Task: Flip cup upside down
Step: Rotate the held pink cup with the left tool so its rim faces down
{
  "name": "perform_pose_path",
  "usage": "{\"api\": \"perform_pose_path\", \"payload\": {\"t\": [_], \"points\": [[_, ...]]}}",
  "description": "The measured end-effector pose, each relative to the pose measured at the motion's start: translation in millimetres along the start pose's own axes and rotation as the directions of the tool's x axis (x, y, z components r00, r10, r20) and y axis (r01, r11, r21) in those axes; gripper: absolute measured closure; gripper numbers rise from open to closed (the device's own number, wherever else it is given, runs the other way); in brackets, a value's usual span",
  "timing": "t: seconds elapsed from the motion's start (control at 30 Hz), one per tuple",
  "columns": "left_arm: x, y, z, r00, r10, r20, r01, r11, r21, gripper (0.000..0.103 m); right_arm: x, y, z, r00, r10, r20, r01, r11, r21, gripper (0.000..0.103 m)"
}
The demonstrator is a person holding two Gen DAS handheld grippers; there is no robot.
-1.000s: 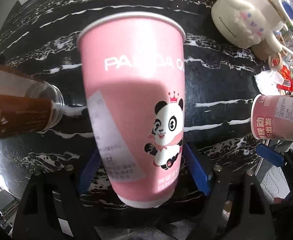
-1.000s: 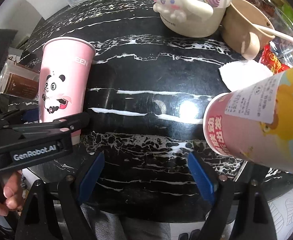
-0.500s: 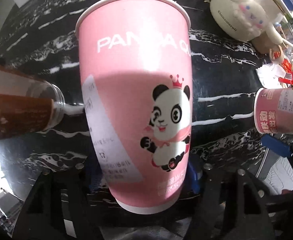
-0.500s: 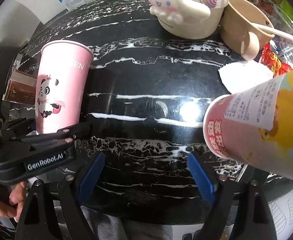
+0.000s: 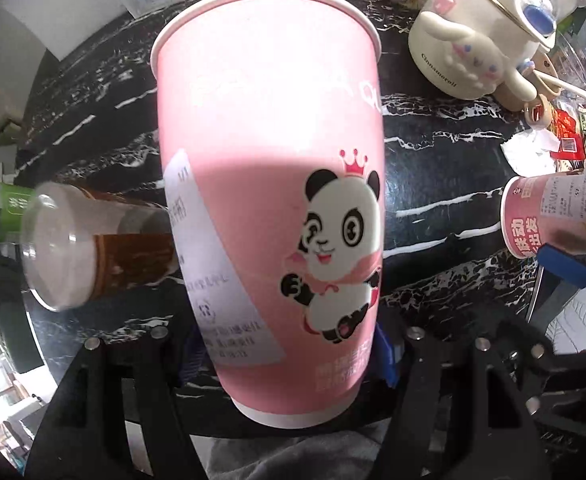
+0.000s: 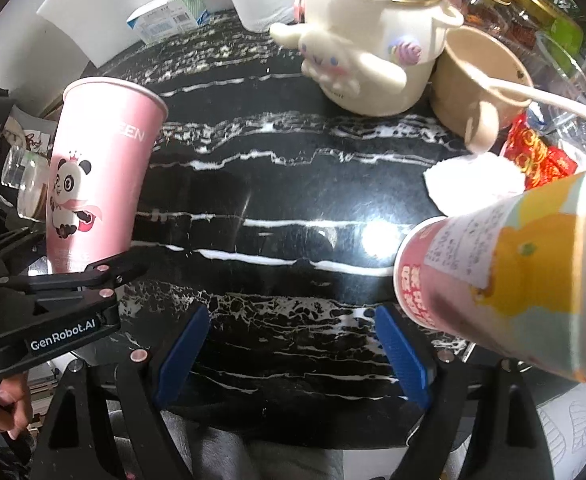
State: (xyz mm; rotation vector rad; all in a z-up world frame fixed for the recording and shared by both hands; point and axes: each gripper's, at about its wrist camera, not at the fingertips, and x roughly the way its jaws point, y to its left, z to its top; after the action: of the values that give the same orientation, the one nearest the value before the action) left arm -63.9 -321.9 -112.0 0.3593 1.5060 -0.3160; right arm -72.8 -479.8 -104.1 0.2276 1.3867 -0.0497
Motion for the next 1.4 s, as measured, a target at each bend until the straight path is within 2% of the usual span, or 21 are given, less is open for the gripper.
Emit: {"api": "perform_pose_path", "payload": {"t": [0.4, 0.53, 0.7, 0.83, 0.9, 0.93, 0.97, 1.07, 1.13, 1.17, 1.27, 1.4], "points": [[-29.3, 14.1, 10.8, 1.000, 0.029, -0.007, -0.028, 0.999, 0.046, 0.039, -26.9, 13.3, 26.5, 0.992, 0.047, 0.113, -0.046, 0.999, -0.007, 0.018], [-31.7, 13.9, 13.8, 0.999, 0.014, 0.033, -0.017, 0.997, 0.069, 0.042, -32.2, 18.7, 37.2, 0.986, 0.084, 0.145, -0.085, 0.996, -0.001, 0.018], [-32.5, 12.4, 20.7, 0.998, -0.004, 0.061, 0.000, 0.998, 0.066, 0.043, -34.2, 21.1, 39.9, 0.984, 0.086, 0.154, -0.088, 0.996, 0.007, 0.018], [-39.6, 11.3, 24.5, 0.993, 0.001, 0.117, -0.009, 0.998, 0.065, 0.045, -34.6, 17.6, 36.8, 0.985, 0.084, 0.152, -0.088, 0.996, 0.021, 0.018], [-43.2, 12.7, 26.8, 0.990, 0.005, 0.138, -0.013, 0.998, 0.059, 0.048, -34.0, 17.9, 35.8, 0.985, 0.082, 0.149, -0.086, 0.996, 0.021, 0.018], [-45.5, 14.4, 28.8, 0.989, 0.009, 0.148, -0.017, 0.998, 0.053, 0.064, -33.4, 18.7, 36.0, 0.986, 0.079, 0.149, -0.083, 0.996, 0.020, 0.018], [-46.2, 15.8, 30.8, 0.989, 0.015, 0.149, -0.022, 0.999, 0.046, 0.089, -32.8, 19.4, 36.1, 0.986, 0.079, 0.148, -0.082, 0.996, 0.018, 0.018], [-42.9, 19.3, 36.9, 0.989, -0.008, 0.146, 0.002, 0.999, 0.038, 0.089, -31.4, 22.4, 37.5, 0.986, 0.078, 0.150, -0.081, 0.997, 0.013, 0.018], [-39.4, 16.6, 34.6, 0.982, 0.023, 0.190, -0.034, 0.998, 0.058, 0.090, -29.0, 24.4, 39.6, 0.986, 0.080, 0.149, -0.082, 0.997, 0.009, 0.018], [-35.3, 15.5, 33.1, 0.982, 0.024, 0.188, -0.037, 0.997, 0.066, 0.090, -27.7, 25.0, 40.3, 0.986, 0.081, 0.148, -0.083, 0.997, 0.006, 0.018], [-22.5, 23.3, 32.0, 0.989, -0.037, 0.143, 0.038, 0.999, 0.000, 0.090, -24.1, 26.6, 41.1, 0.988, 0.071, 0.139, -0.072, 0.997, 0.005, 0.018], [-20.1, 29.7, 33.2, 0.987, -0.019, 0.160, 0.022, 0.999, -0.023, 0.088, -21.1, 25.5, 40.1, 0.990, 0.063, 0.129, -0.065, 0.998, 0.005, 0.018]]}}
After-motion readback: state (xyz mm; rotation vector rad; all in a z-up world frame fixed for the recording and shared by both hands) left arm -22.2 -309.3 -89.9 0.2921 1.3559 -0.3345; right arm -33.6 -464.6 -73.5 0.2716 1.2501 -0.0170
